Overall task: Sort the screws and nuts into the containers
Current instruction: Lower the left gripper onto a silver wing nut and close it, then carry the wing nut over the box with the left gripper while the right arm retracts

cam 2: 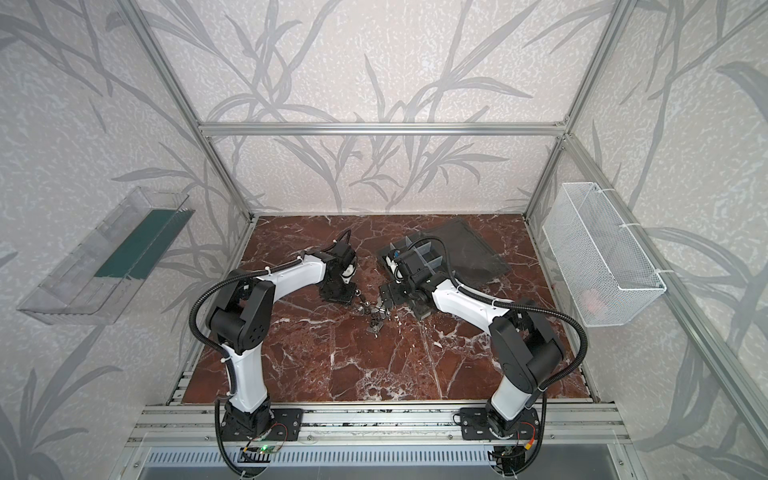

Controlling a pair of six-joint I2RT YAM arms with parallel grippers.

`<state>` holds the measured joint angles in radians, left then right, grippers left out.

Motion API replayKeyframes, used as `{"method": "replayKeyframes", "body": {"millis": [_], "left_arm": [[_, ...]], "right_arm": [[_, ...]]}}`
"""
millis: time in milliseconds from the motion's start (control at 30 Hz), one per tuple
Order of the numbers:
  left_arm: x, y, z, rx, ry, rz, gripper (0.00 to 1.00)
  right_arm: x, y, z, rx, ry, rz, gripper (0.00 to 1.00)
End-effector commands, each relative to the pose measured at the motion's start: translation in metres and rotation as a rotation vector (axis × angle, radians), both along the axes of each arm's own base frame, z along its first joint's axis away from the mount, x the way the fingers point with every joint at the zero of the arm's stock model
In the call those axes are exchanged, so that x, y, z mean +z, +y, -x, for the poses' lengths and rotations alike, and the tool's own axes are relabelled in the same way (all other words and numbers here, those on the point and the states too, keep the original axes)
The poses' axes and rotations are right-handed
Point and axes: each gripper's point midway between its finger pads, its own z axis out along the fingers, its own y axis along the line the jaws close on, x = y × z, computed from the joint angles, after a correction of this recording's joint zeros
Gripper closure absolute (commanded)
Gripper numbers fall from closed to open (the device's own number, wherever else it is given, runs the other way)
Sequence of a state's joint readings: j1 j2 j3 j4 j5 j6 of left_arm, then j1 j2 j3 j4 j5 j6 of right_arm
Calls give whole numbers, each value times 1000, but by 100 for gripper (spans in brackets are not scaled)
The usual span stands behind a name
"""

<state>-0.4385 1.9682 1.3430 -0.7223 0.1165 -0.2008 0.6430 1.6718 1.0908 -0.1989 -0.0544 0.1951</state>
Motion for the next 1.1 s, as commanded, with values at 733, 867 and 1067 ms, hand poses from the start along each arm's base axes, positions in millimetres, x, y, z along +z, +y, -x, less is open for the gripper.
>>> {"method": "replayKeyframes", "body": {"millis": [733,867,1067], "left_arm": [[39,-23,-9,29,-76,147,88],[63,-38,-20,18,-121,194,88],[100,-80,-46,-34,-204,279,88]], "right_arm": [[61,-39,-7,-123,-7,-178,1],[72,-57,-9,-164,-14,-184,1],[85,-76,-5,-211,-17,-210,1]]}}
